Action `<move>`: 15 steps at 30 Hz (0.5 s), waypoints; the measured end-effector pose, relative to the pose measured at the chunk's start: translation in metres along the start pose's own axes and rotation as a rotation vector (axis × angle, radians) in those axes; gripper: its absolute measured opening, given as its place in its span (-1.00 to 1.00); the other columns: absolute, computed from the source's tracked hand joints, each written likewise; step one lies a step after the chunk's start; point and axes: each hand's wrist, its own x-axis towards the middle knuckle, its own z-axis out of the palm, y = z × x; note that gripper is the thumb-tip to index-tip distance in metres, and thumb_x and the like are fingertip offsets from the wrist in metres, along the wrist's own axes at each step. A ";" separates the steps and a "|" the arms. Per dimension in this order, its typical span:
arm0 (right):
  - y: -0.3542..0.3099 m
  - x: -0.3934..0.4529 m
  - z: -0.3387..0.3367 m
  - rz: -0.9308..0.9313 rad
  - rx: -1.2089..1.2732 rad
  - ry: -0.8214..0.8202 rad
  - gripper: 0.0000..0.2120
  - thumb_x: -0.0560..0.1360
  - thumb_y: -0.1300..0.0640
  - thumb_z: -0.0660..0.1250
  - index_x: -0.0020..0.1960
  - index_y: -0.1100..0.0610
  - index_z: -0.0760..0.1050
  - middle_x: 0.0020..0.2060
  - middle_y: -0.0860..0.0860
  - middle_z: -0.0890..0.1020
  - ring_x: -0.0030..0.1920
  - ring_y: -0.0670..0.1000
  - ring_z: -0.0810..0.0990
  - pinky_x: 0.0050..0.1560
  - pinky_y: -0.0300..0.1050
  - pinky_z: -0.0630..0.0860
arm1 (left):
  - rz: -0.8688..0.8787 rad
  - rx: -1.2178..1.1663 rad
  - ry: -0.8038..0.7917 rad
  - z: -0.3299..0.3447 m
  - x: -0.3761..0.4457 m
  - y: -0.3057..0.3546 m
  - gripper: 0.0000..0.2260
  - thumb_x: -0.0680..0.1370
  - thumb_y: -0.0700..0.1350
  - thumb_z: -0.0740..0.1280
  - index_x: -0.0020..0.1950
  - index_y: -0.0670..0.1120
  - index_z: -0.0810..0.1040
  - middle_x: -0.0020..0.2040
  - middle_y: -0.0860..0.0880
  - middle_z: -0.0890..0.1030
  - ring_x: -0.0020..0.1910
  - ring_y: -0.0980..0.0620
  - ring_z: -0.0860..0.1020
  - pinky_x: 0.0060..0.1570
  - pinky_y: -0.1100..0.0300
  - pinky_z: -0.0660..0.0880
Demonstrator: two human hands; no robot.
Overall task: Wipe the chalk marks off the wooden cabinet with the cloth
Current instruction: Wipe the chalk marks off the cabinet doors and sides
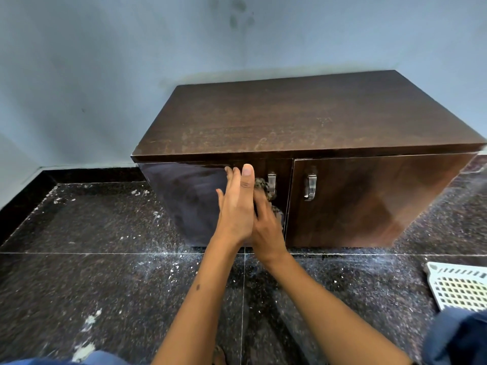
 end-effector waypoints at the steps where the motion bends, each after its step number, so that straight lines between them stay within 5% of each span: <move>1: 0.003 -0.006 0.002 0.060 0.000 -0.033 -0.31 0.30 0.39 0.52 0.35 0.34 0.31 0.27 0.27 0.47 0.29 0.23 0.48 0.15 0.08 0.54 | -0.005 -0.001 -0.011 0.000 -0.002 0.000 -0.13 0.35 0.42 -0.13 0.55 -0.04 -0.02 0.56 0.00 -0.05 0.45 0.23 -0.15 0.49 0.01 -0.27; 3: 0.014 -0.022 0.010 0.109 -0.001 -0.083 -0.33 0.24 0.43 0.53 0.31 0.36 0.41 0.27 0.24 0.48 0.26 0.21 0.50 0.08 0.02 0.58 | -0.037 0.009 -0.010 0.001 -0.003 0.001 -0.10 0.32 0.45 -0.13 0.55 -0.03 -0.02 0.56 0.01 -0.06 0.47 0.20 -0.17 0.49 -0.01 -0.28; 6: 0.011 -0.046 0.010 0.406 0.186 -0.049 -0.44 0.44 0.48 0.25 0.42 0.29 0.28 0.39 0.15 0.31 0.39 0.11 0.34 0.37 -0.16 0.34 | -0.061 -0.027 -0.036 0.001 -0.002 0.001 -0.13 0.38 0.50 -0.12 0.55 0.00 -0.03 0.56 0.04 -0.08 0.45 0.26 -0.18 0.48 0.02 -0.29; 9: -0.006 -0.052 -0.005 0.731 0.480 0.314 -0.54 0.51 0.46 0.16 0.39 0.28 0.33 0.29 0.06 0.33 0.34 0.00 0.35 0.35 -0.48 0.14 | -0.052 -0.027 -0.023 0.005 0.000 -0.001 -0.16 0.36 0.43 -0.10 0.54 0.02 -0.08 0.55 0.07 -0.12 0.45 0.24 -0.22 0.47 0.05 -0.31; 12: -0.022 -0.029 -0.026 0.669 0.459 0.535 -0.55 0.49 0.48 0.16 0.36 0.30 0.35 0.25 0.06 0.34 0.30 -0.05 0.36 0.34 -0.40 0.24 | -0.029 -0.019 -0.015 0.009 0.004 0.000 -0.18 0.38 0.39 -0.12 0.54 0.00 -0.12 0.55 0.07 -0.18 0.38 0.30 -0.24 0.45 0.11 -0.36; 15: -0.023 0.003 -0.040 0.511 0.427 0.505 -0.55 0.49 0.48 0.15 0.36 0.30 0.36 0.25 0.12 0.36 0.30 -0.05 0.37 0.36 -0.31 0.27 | -0.011 -0.006 -0.005 0.013 0.007 0.001 -0.12 0.35 0.44 -0.13 0.54 -0.04 -0.12 0.55 0.01 -0.19 0.41 0.28 -0.25 0.44 0.07 -0.37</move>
